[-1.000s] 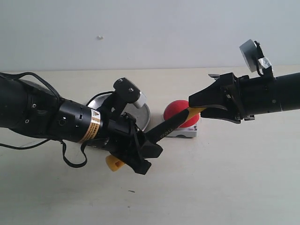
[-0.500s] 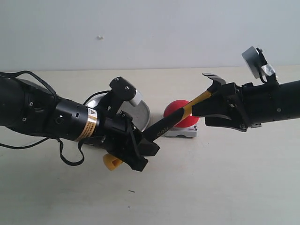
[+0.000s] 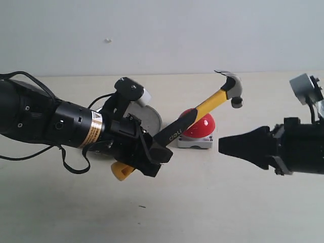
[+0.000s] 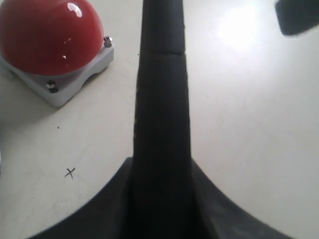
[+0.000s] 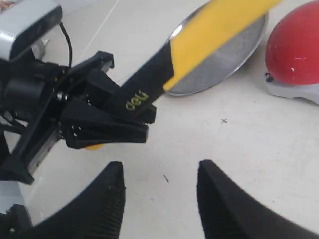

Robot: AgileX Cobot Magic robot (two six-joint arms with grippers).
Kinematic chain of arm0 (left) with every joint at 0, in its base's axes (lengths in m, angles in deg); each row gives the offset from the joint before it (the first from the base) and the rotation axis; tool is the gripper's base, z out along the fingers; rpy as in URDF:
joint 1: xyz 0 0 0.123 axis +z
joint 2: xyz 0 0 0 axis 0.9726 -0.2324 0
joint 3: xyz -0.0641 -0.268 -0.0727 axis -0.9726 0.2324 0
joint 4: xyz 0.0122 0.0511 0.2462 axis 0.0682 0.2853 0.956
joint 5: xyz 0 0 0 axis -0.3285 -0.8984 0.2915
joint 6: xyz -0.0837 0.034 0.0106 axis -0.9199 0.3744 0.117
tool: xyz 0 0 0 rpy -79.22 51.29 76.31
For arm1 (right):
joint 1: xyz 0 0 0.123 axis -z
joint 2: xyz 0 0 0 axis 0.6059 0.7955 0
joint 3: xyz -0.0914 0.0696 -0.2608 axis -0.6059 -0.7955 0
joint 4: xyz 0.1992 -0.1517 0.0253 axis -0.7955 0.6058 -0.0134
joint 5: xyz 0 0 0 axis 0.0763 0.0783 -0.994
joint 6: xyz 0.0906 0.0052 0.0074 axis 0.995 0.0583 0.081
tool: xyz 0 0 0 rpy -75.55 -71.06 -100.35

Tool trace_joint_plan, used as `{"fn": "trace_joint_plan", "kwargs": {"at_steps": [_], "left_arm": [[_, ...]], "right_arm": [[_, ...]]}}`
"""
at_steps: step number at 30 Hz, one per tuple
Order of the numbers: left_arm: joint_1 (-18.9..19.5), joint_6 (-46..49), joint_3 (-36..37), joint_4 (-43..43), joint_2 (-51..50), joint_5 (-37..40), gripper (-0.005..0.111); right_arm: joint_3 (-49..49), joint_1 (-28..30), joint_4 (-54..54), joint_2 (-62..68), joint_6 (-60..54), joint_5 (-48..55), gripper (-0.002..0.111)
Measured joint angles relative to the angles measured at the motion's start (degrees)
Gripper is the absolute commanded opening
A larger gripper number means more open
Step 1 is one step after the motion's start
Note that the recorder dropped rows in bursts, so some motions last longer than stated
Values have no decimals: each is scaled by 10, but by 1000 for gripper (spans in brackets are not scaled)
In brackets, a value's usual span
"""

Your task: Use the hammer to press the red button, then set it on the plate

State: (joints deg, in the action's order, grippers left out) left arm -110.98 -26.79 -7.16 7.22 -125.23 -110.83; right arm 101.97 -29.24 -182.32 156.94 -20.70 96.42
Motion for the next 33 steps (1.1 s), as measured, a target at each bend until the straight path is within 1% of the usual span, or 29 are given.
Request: {"fn": "trace_joint_plan", "kwargs": {"at_steps": [5, 6, 11, 15, 21, 26, 30, 33], "left_arm": [[0, -25, 0, 0, 20, 5, 0], [0, -30, 0, 0, 22, 6, 0], [0, -50, 0, 1, 22, 16, 0], [0, -58, 0, 1, 22, 19, 0], [0, -70, 0, 1, 22, 24, 0], [0, -85, 0, 1, 22, 27, 0], [0, -98, 0, 1, 22, 28, 0], [0, -102, 0, 1, 22, 28, 0]], "right_arm": [[-56, 0, -5, -106, -31, -49, 1], [-66, 0, -6, -134, -34, -62, 0], [-113, 0, -8, -286, -40, -168, 0], [-164, 0, -9, -436, -28, -262, 0], [-232, 0, -9, -637, -4, -298, 0], [-235, 0, 71, -750, 103, -340, 0], [-235, 0, 98, -798, 130, -371, 0], [-235, 0, 98, -815, 150, -439, 0]]}}
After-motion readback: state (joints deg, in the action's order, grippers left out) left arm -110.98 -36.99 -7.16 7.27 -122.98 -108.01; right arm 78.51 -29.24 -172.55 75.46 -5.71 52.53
